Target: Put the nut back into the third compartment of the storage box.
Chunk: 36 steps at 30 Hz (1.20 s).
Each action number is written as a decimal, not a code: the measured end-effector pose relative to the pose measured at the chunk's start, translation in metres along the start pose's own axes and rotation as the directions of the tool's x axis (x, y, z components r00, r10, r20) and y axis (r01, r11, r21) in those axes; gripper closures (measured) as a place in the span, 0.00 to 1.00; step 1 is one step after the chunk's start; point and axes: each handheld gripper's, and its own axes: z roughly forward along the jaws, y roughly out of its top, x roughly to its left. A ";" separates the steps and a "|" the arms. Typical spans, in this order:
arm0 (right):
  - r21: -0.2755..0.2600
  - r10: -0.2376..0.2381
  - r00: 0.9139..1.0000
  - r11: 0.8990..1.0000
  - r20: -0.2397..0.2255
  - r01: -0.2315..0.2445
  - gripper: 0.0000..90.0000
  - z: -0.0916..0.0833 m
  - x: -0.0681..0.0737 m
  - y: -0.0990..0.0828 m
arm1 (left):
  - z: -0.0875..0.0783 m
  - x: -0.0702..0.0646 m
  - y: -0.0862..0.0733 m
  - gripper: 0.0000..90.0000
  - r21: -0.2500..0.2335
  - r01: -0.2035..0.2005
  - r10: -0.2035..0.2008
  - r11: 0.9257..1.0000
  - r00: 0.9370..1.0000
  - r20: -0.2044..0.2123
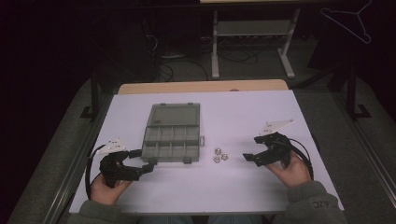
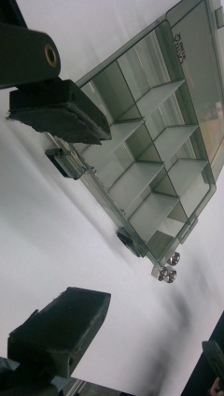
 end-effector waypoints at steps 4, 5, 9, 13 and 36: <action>0.018 -0.011 1.000 1.000 -0.022 0.011 0.25 0.005 -0.001 0.010 | 0.000 0.000 0.000 0.20 0.002 -0.002 0.002 1.000 1.000 -0.002; 0.037 -0.022 0.999 0.999 -0.029 0.023 0.26 0.011 -0.002 0.016 | 0.000 0.000 0.001 0.20 0.001 -0.002 0.002 1.000 1.000 -0.002; 0.051 -0.039 0.998 0.998 -0.050 0.042 0.29 0.020 -0.002 0.024 | 0.000 0.000 0.001 0.20 0.001 -0.002 0.002 1.000 1.000 -0.001; 0.083 -0.059 0.995 0.994 -0.075 0.065 0.34 0.035 0.000 0.035 | 0.001 0.000 0.001 0.20 -0.002 0.003 -0.003 1.000 1.000 0.000; 0.196 -0.139 0.980 0.966 -0.145 0.166 0.61 0.087 0.011 0.036 | 0.000 0.001 0.001 0.20 0.004 -0.003 0.003 1.000 1.000 0.004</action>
